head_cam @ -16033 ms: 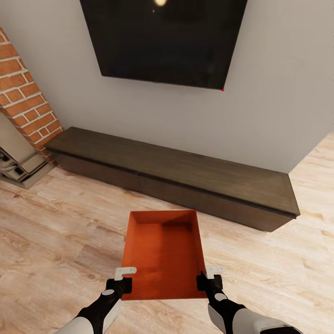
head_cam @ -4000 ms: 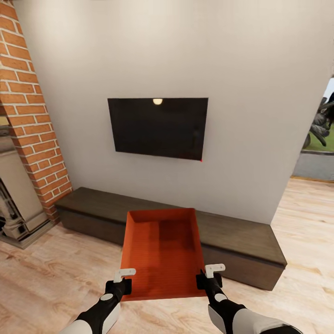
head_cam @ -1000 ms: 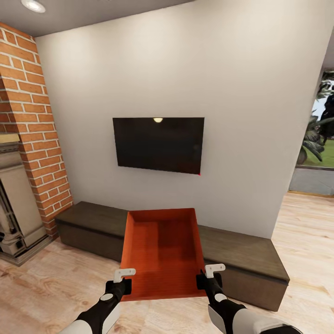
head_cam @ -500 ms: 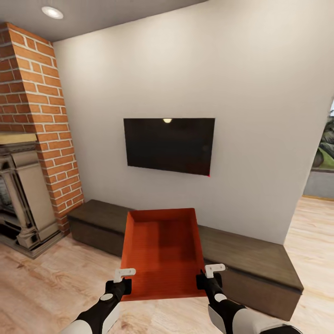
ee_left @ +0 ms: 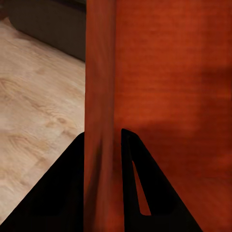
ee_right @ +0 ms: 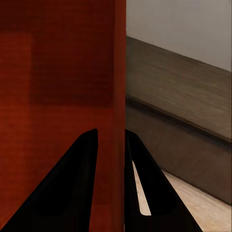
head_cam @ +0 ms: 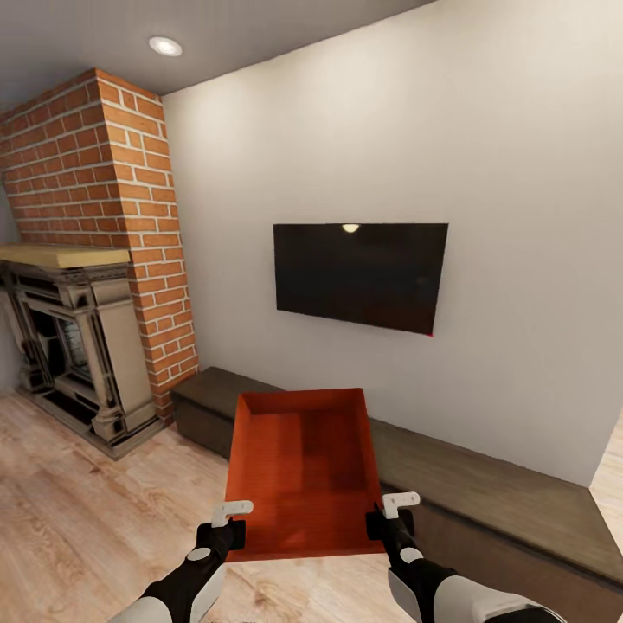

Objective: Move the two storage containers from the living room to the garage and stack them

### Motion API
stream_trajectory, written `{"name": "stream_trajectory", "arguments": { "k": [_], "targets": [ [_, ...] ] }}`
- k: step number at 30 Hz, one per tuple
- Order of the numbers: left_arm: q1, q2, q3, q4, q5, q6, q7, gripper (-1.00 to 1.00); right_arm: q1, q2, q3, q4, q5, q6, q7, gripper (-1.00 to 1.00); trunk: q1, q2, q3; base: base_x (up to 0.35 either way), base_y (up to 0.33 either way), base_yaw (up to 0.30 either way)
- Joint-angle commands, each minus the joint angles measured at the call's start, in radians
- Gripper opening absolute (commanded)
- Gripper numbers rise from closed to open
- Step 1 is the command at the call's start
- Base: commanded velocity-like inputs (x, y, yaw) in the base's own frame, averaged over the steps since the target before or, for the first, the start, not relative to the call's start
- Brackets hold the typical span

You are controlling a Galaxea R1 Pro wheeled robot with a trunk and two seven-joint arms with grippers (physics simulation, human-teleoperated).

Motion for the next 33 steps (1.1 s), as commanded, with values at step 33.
{"name": "stream_trajectory", "arguments": {
  "k": [33],
  "targets": [
    [-0.001, 0.003, -0.013, -0.002, 0.001, -0.004, 0.011, -1.00, -0.001, 0.001, -0.052, 0.001, 0.027, 0.004, 0.000, -1.00, 0.000, -0.001, 0.011, 0.000, 0.000, 0.299]
  ]
}}
